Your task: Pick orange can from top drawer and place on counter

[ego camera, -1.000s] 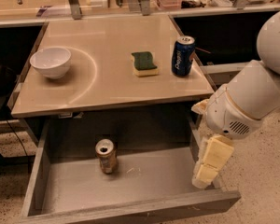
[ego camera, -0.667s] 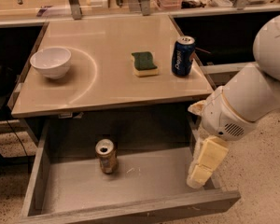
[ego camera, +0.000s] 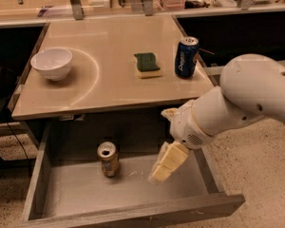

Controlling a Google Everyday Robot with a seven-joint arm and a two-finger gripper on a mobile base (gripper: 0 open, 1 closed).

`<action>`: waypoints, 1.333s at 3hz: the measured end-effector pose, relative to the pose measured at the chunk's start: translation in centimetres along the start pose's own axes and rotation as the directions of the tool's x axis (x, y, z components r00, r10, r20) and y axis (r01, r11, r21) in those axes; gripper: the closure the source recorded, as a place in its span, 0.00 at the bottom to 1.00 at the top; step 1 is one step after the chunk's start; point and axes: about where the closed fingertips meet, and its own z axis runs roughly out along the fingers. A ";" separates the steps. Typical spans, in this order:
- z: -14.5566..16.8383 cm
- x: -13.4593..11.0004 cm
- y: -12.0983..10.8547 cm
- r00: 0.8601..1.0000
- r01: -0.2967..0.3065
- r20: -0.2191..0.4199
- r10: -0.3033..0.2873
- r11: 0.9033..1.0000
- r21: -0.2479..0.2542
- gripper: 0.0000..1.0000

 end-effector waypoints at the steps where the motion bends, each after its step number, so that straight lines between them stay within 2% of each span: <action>1: 0.1 -0.6 -0.9 1.000 0.002 0.019 -0.003 0.999 0.036 0.00; 2: 0.1 -0.6 -0.9 1.000 0.002 0.019 -0.003 0.999 0.036 0.00; 3: 1.3 -0.8 -0.9 0.998 0.012 0.056 -0.015 0.998 0.057 0.00; 4: 5.1 -1.9 -0.9 0.989 -0.003 0.151 -0.006 0.998 0.061 0.00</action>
Offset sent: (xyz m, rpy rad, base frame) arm 0.0100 0.0036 0.0028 0.0113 -0.0332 -0.0197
